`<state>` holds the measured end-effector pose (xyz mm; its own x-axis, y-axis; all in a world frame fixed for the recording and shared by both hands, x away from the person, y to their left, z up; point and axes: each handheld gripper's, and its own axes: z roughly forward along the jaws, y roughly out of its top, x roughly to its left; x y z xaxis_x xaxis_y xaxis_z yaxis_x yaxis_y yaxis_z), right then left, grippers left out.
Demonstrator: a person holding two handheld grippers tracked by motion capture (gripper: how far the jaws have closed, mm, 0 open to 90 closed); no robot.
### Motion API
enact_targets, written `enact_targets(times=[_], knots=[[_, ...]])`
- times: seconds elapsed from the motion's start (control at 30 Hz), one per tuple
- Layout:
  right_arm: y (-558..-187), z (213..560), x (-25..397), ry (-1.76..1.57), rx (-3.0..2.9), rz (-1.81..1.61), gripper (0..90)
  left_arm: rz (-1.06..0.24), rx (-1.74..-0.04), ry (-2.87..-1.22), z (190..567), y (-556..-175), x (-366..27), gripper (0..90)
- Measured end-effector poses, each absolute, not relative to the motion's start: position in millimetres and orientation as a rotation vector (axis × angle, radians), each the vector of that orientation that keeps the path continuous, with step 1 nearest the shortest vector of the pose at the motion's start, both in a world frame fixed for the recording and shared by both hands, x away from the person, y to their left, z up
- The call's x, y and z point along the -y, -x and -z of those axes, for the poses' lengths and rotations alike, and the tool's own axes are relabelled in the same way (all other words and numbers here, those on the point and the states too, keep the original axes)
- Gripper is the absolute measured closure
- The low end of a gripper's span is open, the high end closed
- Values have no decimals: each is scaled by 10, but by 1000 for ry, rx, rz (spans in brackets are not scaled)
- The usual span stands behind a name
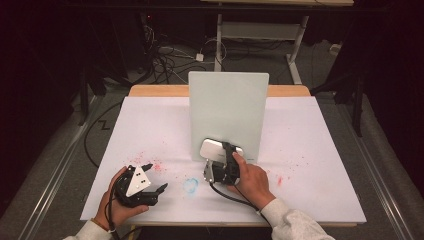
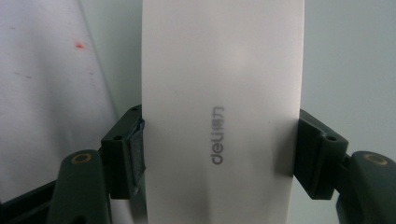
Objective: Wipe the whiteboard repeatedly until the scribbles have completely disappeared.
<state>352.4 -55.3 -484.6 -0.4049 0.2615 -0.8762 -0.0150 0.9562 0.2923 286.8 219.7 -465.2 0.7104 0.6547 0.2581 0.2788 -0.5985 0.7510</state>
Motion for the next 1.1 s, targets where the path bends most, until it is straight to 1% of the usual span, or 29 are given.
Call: enact_targets(times=[0.17, 0.43, 0.7, 0.83, 1.1], knots=[[-3548, 4773, 622, -193, -1981, -313, 311, -688, -721, -2198, 4650, -2848, -2240, 214], [-3661, 4461, 905, -359, -1926, -429, 311, -692, -732, -2189, 4640, -2835, -2266, 214], [-3736, 4227, 1184, -526, -1869, -507, 311, -691, -712, -2195, 4640, -2836, -2249, 214], [-3744, 4207, 1217, -546, -1859, -518, 311, -691, -707, -2194, 4634, -2841, -2248, 214], [-3701, 4326, 1187, -509, -1891, -508, 311, -683, -691, -2205, 4641, -2837, -2228, 214]])
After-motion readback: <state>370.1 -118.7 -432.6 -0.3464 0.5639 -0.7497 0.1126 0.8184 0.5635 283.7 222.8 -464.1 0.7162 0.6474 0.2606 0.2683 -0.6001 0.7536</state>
